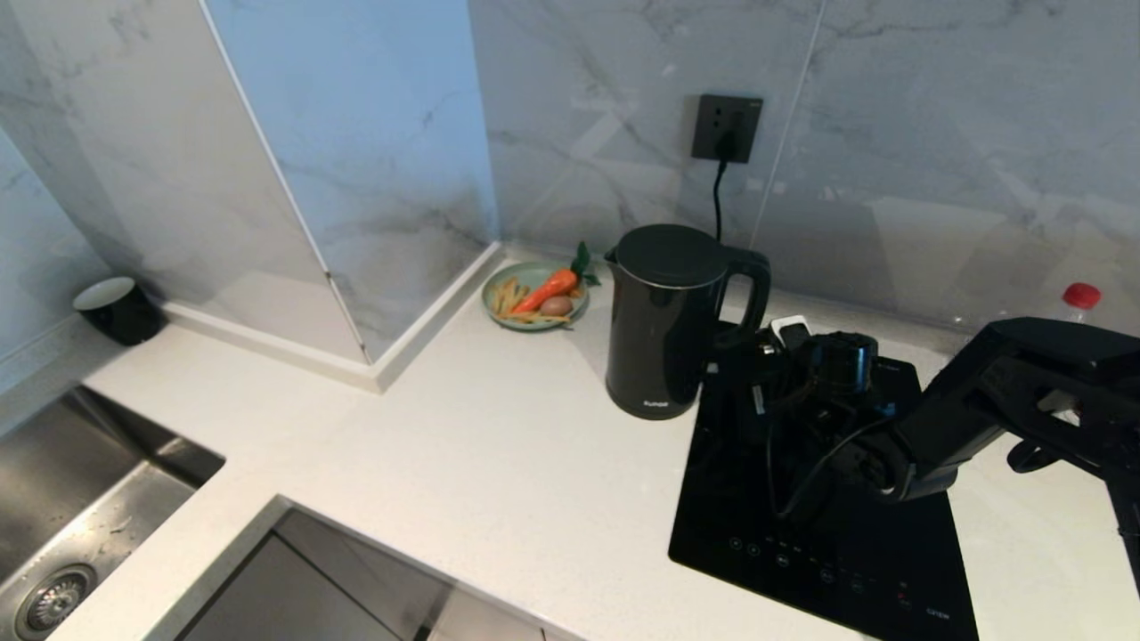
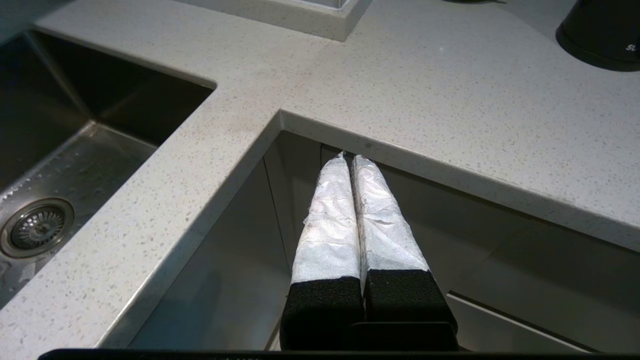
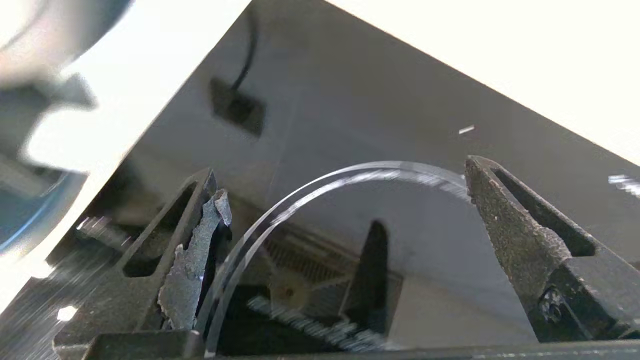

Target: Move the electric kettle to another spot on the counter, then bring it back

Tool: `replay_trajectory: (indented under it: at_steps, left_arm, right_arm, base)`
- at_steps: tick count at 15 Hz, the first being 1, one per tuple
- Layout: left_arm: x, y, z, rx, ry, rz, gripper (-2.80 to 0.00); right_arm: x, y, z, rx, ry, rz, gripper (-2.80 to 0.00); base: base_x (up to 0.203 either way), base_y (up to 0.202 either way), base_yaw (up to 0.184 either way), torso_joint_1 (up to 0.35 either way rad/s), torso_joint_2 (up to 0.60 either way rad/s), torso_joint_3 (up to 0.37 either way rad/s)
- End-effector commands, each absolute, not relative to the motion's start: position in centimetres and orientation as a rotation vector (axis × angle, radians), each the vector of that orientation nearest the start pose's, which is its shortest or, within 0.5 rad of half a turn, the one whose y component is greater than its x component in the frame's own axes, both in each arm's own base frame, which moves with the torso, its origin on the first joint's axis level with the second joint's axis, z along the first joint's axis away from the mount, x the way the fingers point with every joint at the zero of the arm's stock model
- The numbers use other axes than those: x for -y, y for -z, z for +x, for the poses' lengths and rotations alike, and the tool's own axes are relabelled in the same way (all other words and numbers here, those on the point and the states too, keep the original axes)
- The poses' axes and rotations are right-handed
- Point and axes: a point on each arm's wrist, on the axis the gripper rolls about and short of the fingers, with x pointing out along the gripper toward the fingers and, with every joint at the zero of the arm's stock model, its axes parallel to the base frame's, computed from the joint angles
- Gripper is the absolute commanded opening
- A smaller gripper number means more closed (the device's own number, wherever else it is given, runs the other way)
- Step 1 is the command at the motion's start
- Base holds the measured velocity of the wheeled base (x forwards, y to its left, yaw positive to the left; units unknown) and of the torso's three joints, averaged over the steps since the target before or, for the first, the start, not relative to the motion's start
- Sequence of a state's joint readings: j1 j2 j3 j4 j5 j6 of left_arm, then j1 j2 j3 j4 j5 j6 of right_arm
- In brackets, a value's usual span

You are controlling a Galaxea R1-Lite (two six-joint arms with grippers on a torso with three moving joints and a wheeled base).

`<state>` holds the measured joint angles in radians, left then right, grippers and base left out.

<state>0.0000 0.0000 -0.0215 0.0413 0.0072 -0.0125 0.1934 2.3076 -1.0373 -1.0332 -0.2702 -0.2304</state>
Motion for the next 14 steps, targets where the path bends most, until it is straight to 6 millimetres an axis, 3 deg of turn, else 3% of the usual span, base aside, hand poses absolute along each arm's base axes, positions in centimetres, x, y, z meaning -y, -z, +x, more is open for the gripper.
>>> replay_trajectory:
  at_steps: [1, 7, 14]
  left_arm:
    - [0.0, -7.7, -2.4, -0.021, -0.008, -0.013, -2.8]
    - [0.0, -7.7, -2.4, -0.02, -0.008, -0.012, -2.8]
    - [0.0, -7.7, -2.4, -0.021, -0.008, -0.012, -2.8]
  right_arm:
    - [-7.4, -6.3, 41.9, -0.203, 0.059, -0.271, 0.0]
    - [-7.9, -6.8, 42.4, -0.168, 0.059, -0.201, 0.0]
    - [-8.7, -4.5, 43.6, -0.138, 0.05, -0.194, 0.0]
  base:
    - [0.0, 0.0, 0.0, 0.0, 0.0, 0.0]
    - [0.0, 0.0, 0.0, 0.0, 0.0, 0.0]
    - [0.0, 0.0, 0.0, 0.0, 0.0, 0.0]
